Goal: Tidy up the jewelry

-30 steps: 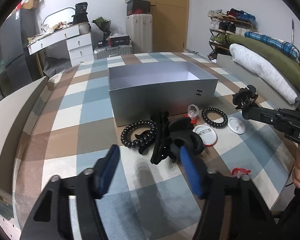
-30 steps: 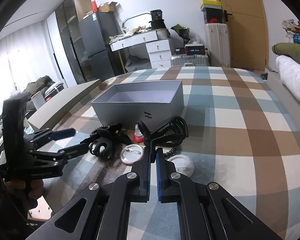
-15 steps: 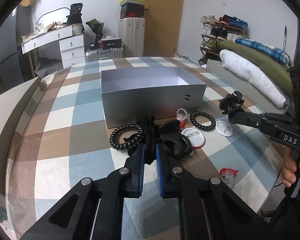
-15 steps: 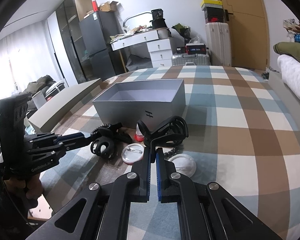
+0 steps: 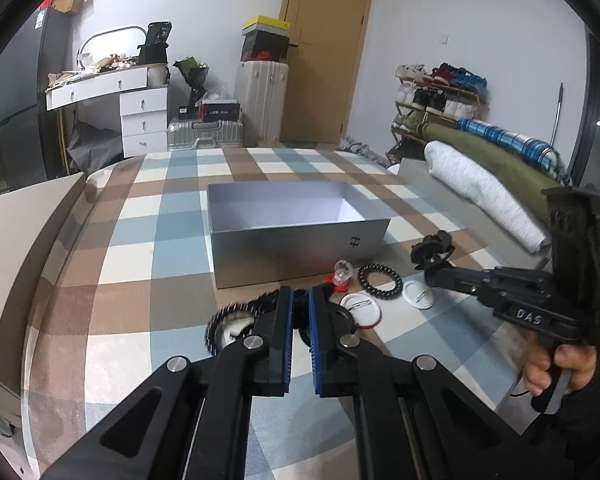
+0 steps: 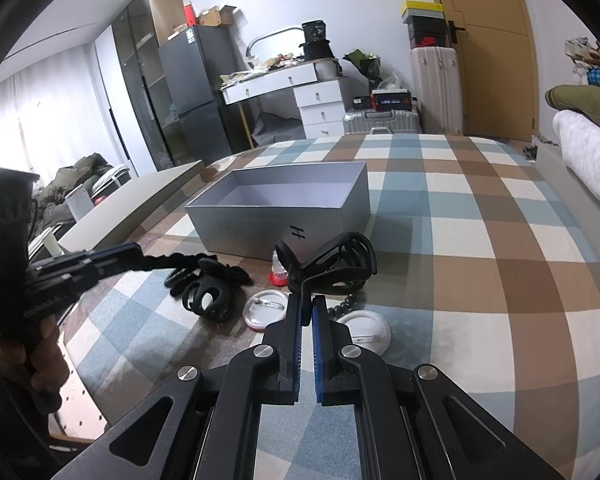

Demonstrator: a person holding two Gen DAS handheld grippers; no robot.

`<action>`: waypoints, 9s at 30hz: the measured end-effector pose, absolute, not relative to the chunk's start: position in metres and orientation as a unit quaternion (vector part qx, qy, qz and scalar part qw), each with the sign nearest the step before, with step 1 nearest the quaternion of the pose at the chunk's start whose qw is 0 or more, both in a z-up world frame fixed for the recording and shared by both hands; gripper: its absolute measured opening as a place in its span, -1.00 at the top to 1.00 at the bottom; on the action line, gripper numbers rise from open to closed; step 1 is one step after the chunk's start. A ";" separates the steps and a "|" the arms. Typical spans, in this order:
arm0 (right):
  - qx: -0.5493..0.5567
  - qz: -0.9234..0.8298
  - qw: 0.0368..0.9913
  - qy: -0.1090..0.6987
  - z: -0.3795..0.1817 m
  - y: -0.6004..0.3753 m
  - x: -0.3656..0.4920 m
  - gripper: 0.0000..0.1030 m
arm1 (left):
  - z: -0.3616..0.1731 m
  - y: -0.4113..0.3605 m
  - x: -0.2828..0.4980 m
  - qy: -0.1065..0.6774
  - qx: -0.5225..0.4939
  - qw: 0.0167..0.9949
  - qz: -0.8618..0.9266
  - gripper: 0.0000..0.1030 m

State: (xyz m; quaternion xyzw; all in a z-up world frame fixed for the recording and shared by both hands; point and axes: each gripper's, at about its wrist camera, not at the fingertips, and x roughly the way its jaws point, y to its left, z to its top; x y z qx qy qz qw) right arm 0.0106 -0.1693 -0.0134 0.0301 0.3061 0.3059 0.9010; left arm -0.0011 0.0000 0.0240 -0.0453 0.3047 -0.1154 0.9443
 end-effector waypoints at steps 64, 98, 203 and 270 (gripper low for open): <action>-0.001 0.348 0.887 0.303 -0.009 -0.159 -0.003 0.91 | 0.006 -0.001 0.013 0.374 -0.027 0.919 -0.122 0.73; 0.044 0.355 0.882 0.307 -0.004 -0.154 0.009 0.09 | 0.023 0.011 0.024 0.325 -0.056 0.936 -0.119 0.73; 0.044 0.182 0.908 0.375 -0.026 -0.186 0.051 -1.00 | -0.007 0.010 0.018 0.310 -0.037 0.949 -0.040 -0.98; -0.078 0.205 0.888 0.405 -0.042 -0.139 0.063 0.19 | -0.010 0.014 0.021 0.323 -0.050 0.944 -0.041 -0.98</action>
